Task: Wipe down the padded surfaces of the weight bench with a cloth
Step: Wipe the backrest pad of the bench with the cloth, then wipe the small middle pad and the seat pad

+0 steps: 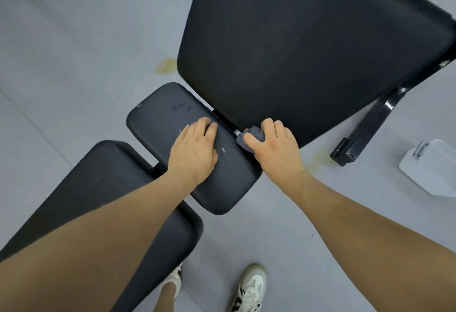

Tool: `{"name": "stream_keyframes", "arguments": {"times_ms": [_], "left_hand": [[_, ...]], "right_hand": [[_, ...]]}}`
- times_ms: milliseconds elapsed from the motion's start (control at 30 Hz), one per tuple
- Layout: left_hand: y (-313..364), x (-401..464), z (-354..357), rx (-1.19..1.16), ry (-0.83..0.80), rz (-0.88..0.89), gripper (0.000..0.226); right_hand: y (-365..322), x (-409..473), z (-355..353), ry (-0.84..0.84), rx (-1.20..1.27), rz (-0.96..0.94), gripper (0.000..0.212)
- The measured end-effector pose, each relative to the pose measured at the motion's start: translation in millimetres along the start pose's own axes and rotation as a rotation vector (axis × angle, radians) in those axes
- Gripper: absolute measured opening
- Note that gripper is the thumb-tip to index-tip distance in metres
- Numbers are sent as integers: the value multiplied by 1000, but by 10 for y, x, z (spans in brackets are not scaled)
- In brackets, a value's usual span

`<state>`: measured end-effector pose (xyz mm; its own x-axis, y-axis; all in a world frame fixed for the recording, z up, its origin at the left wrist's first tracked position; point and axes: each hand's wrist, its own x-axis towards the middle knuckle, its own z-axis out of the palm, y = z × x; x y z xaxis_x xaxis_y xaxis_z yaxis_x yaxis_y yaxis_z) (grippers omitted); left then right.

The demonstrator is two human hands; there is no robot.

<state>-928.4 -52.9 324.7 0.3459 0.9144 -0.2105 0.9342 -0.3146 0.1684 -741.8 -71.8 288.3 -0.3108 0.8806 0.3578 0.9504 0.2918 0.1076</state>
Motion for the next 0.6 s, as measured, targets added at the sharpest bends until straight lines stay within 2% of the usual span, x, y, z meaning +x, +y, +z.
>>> {"name": "stream_keyframes", "arguments": {"times_ms": [233, 300, 333, 500, 600], "left_hand": [[423, -168, 126, 43, -7, -2, 53], [478, -224, 169, 44, -29, -20, 53], [499, -248, 183, 37, -38, -35, 53], [536, -288, 208, -3, -52, -59, 56], [533, -289, 237, -12, -51, -62, 57]], "right_hand": [[261, -363, -303, -166, 17, -76, 55], [333, -373, -414, -178, 1, -86, 43], [397, -364, -461, -161, -20, -76, 37], [784, -302, -516, -48, -72, 72, 44], [699, -381, -401, -38, -42, 121, 48]]}}
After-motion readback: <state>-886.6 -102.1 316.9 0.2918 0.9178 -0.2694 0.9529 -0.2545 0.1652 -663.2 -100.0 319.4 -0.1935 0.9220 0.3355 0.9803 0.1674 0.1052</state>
